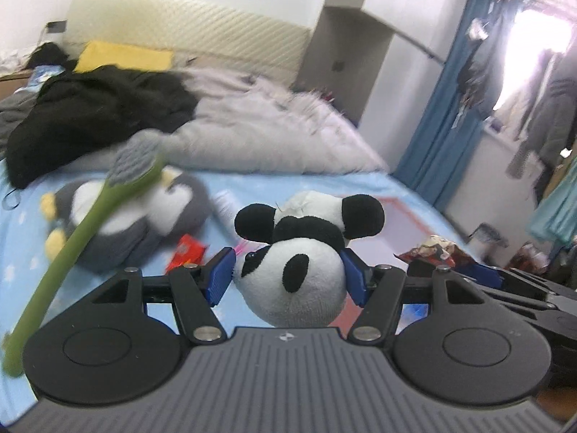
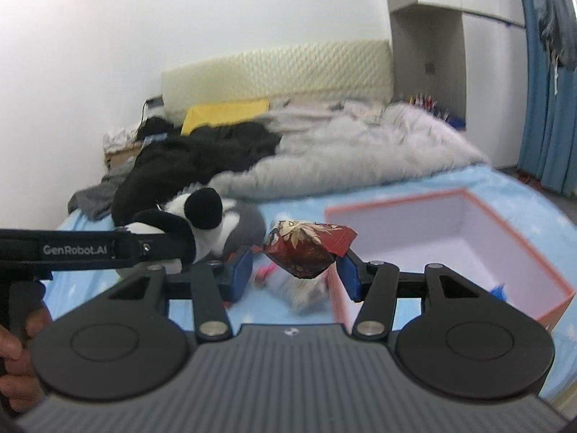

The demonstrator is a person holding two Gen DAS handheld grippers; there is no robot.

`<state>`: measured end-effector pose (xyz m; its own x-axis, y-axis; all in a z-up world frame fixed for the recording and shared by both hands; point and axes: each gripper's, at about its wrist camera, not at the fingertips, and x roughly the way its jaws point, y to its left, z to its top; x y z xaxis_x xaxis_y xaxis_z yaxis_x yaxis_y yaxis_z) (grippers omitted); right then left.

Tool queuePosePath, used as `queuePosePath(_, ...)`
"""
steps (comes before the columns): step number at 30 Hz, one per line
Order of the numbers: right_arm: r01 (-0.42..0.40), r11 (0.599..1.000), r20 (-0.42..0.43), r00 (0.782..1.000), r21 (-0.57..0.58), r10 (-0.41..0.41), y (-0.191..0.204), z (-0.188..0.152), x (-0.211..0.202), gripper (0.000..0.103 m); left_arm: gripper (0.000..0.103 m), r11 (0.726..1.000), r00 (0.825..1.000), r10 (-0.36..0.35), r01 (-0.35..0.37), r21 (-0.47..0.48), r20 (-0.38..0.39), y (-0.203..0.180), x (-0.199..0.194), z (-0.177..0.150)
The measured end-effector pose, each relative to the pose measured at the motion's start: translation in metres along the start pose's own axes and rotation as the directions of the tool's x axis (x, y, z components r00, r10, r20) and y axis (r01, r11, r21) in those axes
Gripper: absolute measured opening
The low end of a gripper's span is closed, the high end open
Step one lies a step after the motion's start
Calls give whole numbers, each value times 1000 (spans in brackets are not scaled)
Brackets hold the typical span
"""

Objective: Organize soft objects
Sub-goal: 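Lift and carry the panda plush and candy with both grippers over the pink box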

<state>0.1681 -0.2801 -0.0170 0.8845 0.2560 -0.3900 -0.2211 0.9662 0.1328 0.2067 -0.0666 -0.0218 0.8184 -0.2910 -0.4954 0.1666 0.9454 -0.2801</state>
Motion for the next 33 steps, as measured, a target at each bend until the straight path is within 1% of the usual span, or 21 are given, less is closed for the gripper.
queuePosePath(4,12,1000,51,999,3,-12,-13,26,-12,55,68,999,999,-45,44,20,24,-23,0,20)
queuePosePath(7,48,999,76,996,-20,-47,-23,41,-16,55,68,996,997,-70,69,50,24,-41,7,31)
queuePosePath(9,66,998,81,995,-24,-64,-33,49,-16,55,68,995,996,-84,83,61,11,-52,17,37)
queuePosePath(12,89,996,69,994,-23,-88,-49,56,-11,55,68,992,993,-116,117,48,-24,-63,38,44)
queuePosePath(17,117,993,-6,993,0,-117,-78,57,6,55,68,988,985,-142,147,46,-102,-79,82,46)
queuePosePath(21,149,988,-89,985,29,-146,-104,47,24,55,68,986,972,-144,157,52,-187,-94,121,43)
queuePosePath(23,167,986,-131,978,29,-162,-118,41,34,55,68,986,967,-138,156,66,-216,-103,139,40)
queuePosePath(28,216,974,-221,955,62,-198,-153,29,58,55,69,983,936,-146,173,58,-321,-123,190,33)
queuePosePath(31,208,974,-271,946,87,-177,-169,20,70,55,68,986,917,-131,160,46,-377,-132,215,25)
queuePosePath(33,226,970,-300,935,87,-191,-175,14,78,55,69,987,910,-102,145,76,-402,-140,230,20)
